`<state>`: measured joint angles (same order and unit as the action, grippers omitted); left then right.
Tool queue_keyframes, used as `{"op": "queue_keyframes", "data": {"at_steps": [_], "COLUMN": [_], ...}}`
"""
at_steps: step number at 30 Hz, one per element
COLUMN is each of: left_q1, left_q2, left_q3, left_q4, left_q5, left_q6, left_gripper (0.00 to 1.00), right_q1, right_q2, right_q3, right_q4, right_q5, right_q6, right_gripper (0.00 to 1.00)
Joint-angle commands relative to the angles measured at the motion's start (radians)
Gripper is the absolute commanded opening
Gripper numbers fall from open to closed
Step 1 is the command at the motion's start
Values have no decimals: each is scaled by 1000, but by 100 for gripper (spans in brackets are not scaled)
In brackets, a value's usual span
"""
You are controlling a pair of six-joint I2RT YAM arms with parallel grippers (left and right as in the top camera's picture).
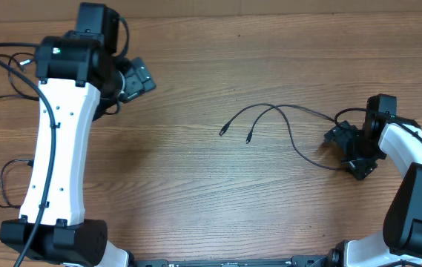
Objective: Untangle cables
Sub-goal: 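Reach the left gripper to the last cable's end near center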
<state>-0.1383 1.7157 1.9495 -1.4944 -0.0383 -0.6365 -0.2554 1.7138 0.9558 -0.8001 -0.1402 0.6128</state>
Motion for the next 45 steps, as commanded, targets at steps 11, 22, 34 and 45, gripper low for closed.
{"op": "queue_keyframes", "data": {"at_steps": [11, 22, 34, 45], "left_q1": [-161, -363, -454, -459], "left_q2": [3, 109, 399, 587], "left_q3": [9, 9, 9, 9], "left_q4": [32, 211, 420, 409], "left_q5": [-13, -13, -17, -13], "left_q6": [-68, -67, 185, 602], "left_gripper": [100, 100, 90, 95], "right_q1": [-2, -2, -2, -2], "right_q2": [-295, -676, -723, -679], "right_q3": [145, 148, 145, 145], "right_q4": [-234, -306, -365, -380], "right_q5": [4, 72, 71, 72], "right_q6": [-91, -87, -87, -87], "right_gripper": [100, 100, 100, 100]}}
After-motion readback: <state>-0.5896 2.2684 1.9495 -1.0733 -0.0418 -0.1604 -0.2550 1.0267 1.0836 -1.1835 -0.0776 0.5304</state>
